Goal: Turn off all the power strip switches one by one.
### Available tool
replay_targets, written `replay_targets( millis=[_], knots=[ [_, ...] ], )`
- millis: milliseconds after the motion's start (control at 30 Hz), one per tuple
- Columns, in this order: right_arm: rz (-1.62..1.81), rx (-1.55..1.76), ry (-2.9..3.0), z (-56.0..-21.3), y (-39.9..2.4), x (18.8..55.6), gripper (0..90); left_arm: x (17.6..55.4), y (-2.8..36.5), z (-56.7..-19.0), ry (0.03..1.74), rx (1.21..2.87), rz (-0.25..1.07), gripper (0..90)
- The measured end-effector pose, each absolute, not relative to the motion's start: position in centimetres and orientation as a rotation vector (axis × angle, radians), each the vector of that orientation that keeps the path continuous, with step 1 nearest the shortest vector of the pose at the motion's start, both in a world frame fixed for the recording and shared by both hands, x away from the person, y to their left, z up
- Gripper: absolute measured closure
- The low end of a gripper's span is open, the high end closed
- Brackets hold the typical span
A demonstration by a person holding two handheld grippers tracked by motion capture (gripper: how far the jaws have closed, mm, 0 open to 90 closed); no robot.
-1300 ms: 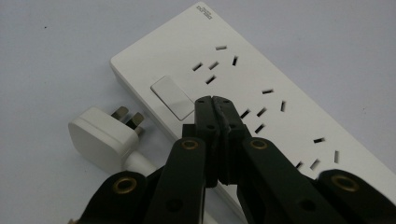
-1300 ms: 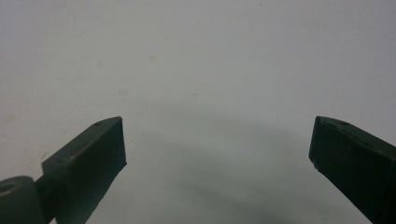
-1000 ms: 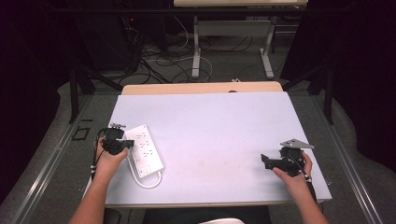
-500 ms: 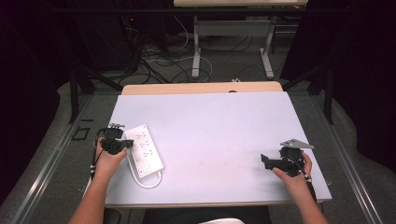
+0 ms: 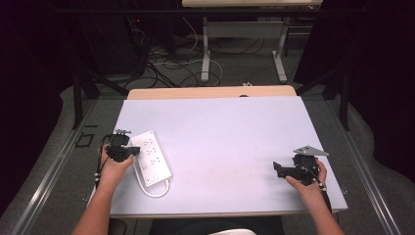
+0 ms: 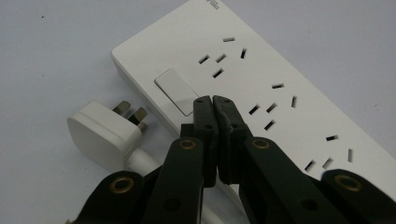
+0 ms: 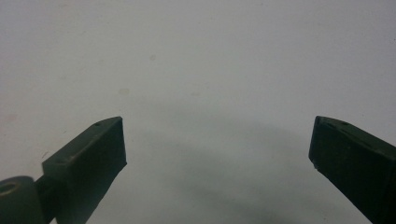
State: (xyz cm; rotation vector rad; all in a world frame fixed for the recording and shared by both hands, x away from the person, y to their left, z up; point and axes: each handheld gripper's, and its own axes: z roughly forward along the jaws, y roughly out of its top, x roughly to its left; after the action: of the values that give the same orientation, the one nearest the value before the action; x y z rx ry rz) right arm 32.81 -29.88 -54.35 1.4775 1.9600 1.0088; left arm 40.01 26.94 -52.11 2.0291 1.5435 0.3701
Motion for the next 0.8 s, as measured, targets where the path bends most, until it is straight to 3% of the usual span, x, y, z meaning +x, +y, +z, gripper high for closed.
replay_targets(
  millis=[800],
  knots=[
    [1.011, 1.471, 1.967, -54.40, -29.80, 32.82, 3.4, 40.03, 26.65, -52.34, 1.546, 2.046, 0.404, 89.7]
  ],
)
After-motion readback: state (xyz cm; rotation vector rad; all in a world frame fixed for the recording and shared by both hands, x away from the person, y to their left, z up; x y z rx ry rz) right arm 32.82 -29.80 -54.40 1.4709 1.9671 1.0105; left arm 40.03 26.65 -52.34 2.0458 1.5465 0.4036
